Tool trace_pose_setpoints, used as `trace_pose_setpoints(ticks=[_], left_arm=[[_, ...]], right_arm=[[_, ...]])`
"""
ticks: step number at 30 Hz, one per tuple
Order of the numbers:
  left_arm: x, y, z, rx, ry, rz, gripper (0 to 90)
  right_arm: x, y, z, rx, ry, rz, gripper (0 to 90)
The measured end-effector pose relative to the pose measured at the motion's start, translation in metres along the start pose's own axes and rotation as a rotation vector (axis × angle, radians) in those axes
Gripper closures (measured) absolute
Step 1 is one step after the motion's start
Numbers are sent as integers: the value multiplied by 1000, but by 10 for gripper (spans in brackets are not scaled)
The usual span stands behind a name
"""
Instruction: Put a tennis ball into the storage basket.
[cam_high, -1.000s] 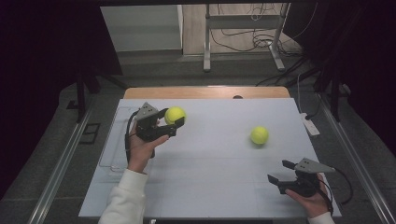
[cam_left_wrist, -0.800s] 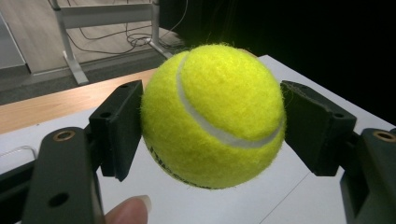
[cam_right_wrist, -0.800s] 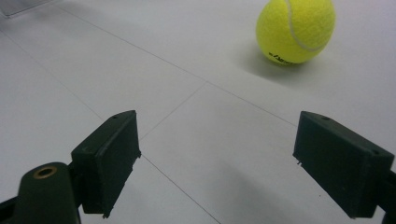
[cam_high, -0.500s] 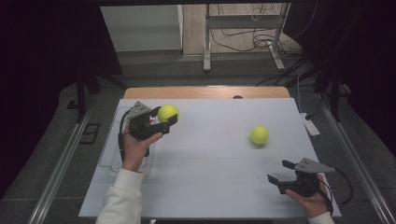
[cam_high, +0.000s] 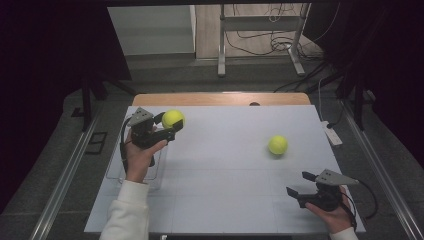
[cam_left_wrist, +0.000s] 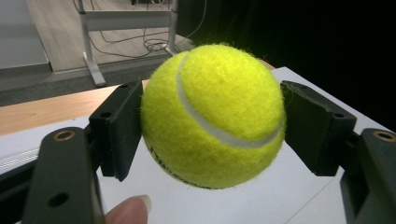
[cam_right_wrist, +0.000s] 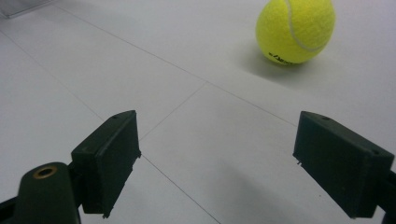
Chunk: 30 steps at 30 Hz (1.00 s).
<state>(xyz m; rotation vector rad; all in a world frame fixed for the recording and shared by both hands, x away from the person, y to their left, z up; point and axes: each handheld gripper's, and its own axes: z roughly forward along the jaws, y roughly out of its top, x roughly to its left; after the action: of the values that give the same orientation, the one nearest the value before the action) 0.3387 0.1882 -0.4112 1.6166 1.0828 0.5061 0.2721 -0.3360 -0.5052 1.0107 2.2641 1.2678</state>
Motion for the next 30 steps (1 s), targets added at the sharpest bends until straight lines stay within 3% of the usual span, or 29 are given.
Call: trace_pose_setpoints(ticks=[30], left_arm=[[29, -5, -7, 2, 92, -34, 265]], right_arm=[[1, 0, 0, 2, -2, -6, 145]])
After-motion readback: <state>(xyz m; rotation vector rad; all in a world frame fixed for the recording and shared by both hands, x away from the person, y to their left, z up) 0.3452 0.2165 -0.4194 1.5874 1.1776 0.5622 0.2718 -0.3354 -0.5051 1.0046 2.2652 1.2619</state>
